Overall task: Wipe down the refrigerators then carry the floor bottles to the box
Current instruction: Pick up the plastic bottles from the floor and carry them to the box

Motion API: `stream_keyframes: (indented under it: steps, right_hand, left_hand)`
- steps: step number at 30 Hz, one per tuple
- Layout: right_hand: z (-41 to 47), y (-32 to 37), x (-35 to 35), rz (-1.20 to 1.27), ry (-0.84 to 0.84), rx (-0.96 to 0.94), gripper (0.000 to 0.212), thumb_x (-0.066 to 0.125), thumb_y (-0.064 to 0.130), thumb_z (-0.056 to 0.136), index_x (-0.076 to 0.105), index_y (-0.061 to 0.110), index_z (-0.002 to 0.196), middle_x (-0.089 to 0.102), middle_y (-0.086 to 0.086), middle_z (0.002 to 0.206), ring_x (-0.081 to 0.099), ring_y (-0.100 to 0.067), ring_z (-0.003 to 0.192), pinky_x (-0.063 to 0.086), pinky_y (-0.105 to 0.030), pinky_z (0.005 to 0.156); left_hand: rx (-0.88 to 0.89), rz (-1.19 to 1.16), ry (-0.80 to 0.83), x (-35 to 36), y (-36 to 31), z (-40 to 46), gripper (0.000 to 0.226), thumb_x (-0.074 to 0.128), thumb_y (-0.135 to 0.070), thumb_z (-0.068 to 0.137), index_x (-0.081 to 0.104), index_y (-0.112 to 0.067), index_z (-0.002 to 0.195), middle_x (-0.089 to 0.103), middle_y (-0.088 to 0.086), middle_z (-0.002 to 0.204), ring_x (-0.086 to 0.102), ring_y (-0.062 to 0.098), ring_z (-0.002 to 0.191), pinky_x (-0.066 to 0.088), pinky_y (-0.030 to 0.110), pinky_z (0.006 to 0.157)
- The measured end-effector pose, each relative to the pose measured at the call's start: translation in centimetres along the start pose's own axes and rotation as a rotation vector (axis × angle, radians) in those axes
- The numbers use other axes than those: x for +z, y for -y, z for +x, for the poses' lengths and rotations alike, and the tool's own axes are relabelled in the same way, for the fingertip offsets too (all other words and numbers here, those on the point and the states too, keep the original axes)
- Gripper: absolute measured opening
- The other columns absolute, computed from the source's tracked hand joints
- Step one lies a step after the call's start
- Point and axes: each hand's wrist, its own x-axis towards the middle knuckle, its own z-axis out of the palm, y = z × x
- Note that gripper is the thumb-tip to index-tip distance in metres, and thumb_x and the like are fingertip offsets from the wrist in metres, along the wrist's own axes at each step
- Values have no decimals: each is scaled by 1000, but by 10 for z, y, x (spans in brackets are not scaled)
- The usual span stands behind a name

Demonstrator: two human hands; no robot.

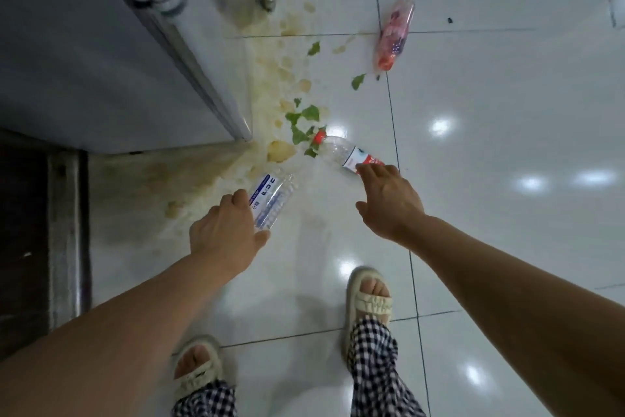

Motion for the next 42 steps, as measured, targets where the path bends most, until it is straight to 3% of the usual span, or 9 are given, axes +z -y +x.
stream_keyframes:
  steps: [11,20,26,32,38,42]
  right_hand:
    - [90,-101,56,55,76,-15,63,59,22,89,28,11,142,42,-10,139,40,-29,124,40,-40,98]
    - [176,-116,133,36,11,17,81,68,34,84,17,17,145,40,-10,136,38,-29,123,35,-41,99]
    - [195,-121,152,-7,12,78,63,64,25,87,29,13,138,48,-13,124,45,-30,113,38,-37,86]
    - [168,-127,105,135,-3,205,58,65,35,86,35,11,129,51,-13,118,48,-29,109,41,-37,78]
    - [132,-138,0,238,-41,298,57,66,37,85,36,11,126,53,-10,115,51,-26,104,39,-36,72]
    - [119,-146,-72,292,-58,344,58,65,39,85,36,11,127,53,-10,115,52,-26,104,40,-36,75]
  left_hand:
    - [-110,-111,-28,47,-100,82,61,60,-49,82,37,-12,125,53,9,119,56,30,102,36,34,69]
    - [-151,-88,-81,119,-95,156,63,60,-48,82,34,-14,129,52,10,120,55,33,103,34,36,71]
    - [-127,-108,-87,121,-89,178,62,61,-46,81,37,-13,127,53,11,117,56,33,99,36,35,69]
    - [-54,-98,-56,72,-102,164,55,61,-46,82,38,-12,119,53,9,111,51,26,85,37,33,65]
    - [41,-130,-3,-26,-134,146,56,61,-45,83,37,-13,123,53,9,115,56,30,99,49,40,78]
    - [90,-129,-32,-96,-160,144,53,60,-44,83,37,-14,121,53,6,114,57,28,95,45,35,72]
